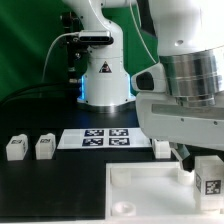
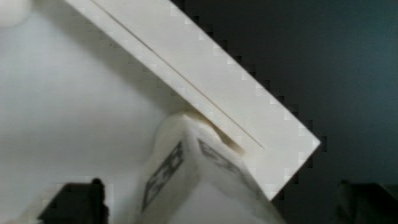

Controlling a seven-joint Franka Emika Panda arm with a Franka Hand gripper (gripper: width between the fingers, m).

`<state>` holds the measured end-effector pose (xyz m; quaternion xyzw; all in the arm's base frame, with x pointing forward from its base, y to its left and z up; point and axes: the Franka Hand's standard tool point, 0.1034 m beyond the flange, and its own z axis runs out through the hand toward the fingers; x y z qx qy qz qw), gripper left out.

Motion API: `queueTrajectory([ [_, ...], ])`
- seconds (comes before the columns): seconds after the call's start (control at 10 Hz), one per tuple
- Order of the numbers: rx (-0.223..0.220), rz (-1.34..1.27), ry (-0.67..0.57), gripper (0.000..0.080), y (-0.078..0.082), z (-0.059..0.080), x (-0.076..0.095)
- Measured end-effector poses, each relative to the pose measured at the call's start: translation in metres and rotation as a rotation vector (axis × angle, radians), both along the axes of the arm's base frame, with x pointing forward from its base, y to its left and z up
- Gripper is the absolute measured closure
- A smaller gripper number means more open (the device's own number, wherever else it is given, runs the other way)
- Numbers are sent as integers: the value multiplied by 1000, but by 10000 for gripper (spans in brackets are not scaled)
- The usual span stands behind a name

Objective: Assemble one leg

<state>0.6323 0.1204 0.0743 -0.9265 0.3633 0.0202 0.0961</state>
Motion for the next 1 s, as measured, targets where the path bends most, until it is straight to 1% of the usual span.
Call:
queueTrajectory([
  [0.1, -3, 58, -11, 151, -1, 0, 0],
  [0.2, -14, 203, -38, 150, -1, 0, 0],
  [0.3, -70, 426, -62, 150, -3, 1, 1],
  [0.4, -109, 593, -74, 150, -2, 3, 2],
  [0.5, -128, 687, -87, 150, 2, 4, 3],
  [0.6, -128, 737, -92, 272, -1, 3, 3],
  [0.7, -126, 716, -90, 412, -2, 3, 3],
  [0.8, -128, 714, -88, 508, -3, 3, 3],
  [1.0, -122, 486, -57, 508, -4, 3, 3],
])
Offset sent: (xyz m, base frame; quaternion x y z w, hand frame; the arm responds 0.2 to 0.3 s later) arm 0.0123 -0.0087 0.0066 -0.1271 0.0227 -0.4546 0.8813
